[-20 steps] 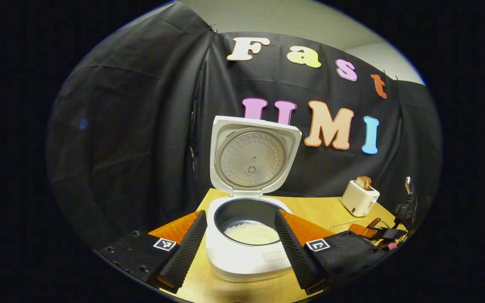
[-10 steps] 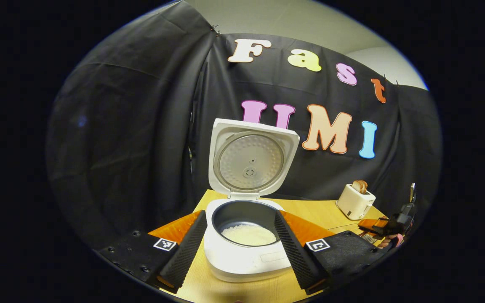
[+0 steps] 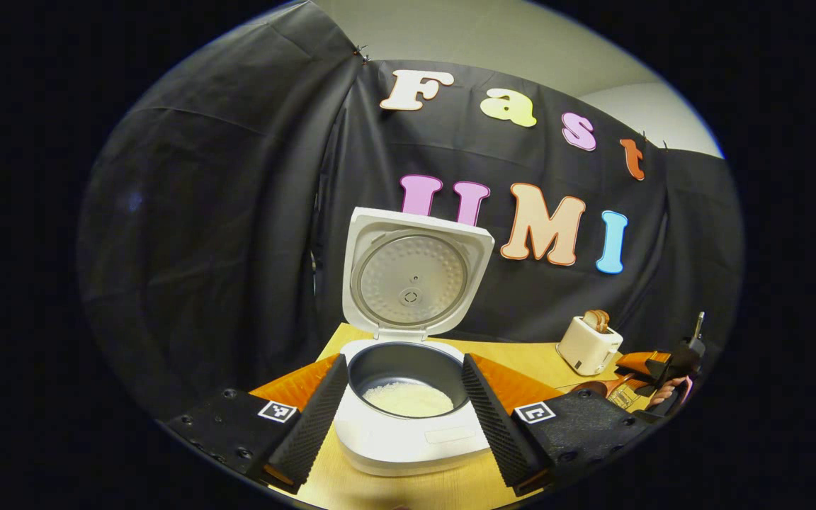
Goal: Close the left gripper, press the button to open the rice cooker; take a wooden spoon from the chopstick holder with the right hand, scoop a spoonful of rice and pour it into the rice cooker, then put the wooden spoon back into the chopstick holder.
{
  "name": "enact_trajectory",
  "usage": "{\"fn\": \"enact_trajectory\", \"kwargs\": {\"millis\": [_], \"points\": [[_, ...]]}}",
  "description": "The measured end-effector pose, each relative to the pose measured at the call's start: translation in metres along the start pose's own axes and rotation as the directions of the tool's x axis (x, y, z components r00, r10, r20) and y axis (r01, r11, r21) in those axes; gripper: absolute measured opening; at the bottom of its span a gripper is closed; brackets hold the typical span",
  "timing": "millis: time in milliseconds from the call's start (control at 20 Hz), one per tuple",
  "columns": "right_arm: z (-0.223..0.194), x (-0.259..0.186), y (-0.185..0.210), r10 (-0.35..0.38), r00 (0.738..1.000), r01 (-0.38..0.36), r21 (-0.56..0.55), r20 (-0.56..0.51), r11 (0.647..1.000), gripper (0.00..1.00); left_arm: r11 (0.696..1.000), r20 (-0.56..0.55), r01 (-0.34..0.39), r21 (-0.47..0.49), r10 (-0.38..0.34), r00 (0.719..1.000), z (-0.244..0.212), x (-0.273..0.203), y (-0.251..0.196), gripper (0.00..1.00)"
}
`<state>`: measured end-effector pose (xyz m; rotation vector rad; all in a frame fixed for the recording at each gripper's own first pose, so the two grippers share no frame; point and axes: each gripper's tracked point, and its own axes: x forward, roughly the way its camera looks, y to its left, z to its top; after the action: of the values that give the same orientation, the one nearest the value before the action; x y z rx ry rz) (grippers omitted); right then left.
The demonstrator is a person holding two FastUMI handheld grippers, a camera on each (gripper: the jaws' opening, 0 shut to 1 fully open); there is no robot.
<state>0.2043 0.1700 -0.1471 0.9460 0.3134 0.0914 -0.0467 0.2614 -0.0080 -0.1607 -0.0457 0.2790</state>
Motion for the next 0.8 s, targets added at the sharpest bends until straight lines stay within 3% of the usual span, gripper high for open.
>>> {"fn": "enact_trajectory", "kwargs": {"millis": [450, 500, 800], "points": [[-0.019, 0.003, 0.082, 0.12, 0.992, -0.119, 0.022, -0.048, 0.993, 0.21, 0.999, 0.008, -0.035, -0.021, 0.035, 0.999, 0.003, -0.016, 0.012, 0.93], [-0.022, 0.005, 0.093, 0.138, 0.989, -0.137, 0.022, -0.056, 0.99, 0.21, 0.999, 0.008, -0.041, -0.023, 0.041, 0.999, 0.004, -0.018, 0.014, 0.98], [-0.053, 0.017, 0.161, 0.222, 0.967, -0.223, 0.005, -0.122, 0.975, 0.24, 0.996, 0.012, -0.083, -0.038, 0.084, 0.996, 0.006, -0.034, 0.028, 0.95]]}}
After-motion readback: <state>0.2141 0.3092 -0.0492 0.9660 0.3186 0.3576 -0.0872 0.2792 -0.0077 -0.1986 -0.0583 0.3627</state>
